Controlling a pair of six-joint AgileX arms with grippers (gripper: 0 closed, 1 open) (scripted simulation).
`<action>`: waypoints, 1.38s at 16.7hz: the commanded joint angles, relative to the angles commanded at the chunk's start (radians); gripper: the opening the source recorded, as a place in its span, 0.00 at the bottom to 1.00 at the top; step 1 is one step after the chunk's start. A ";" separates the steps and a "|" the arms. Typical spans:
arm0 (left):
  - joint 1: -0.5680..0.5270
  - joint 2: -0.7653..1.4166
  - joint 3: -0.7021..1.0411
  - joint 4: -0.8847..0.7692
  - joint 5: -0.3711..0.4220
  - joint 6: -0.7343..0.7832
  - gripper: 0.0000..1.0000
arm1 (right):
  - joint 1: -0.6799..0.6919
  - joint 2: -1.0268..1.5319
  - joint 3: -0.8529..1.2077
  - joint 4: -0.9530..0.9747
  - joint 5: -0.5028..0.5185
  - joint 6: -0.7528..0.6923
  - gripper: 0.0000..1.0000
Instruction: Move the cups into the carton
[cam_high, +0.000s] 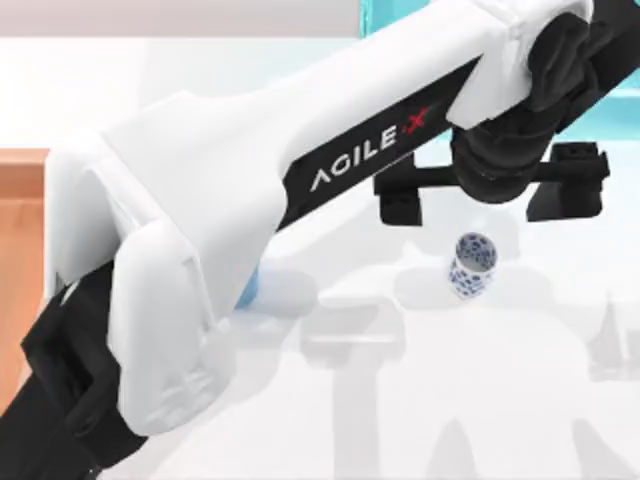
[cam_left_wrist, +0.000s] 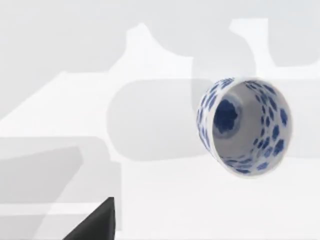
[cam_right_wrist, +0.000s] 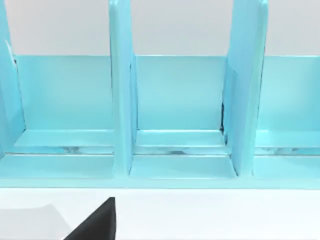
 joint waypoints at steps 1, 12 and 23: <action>-0.006 0.018 0.021 -0.023 -0.020 -0.005 1.00 | 0.000 0.000 0.000 0.000 0.000 0.000 1.00; -0.001 0.051 -0.020 0.025 -0.046 0.006 1.00 | 0.000 0.000 0.000 0.000 0.000 0.000 1.00; 0.032 0.104 -0.217 0.287 -0.039 0.040 1.00 | 0.000 0.000 0.000 0.000 0.000 0.000 1.00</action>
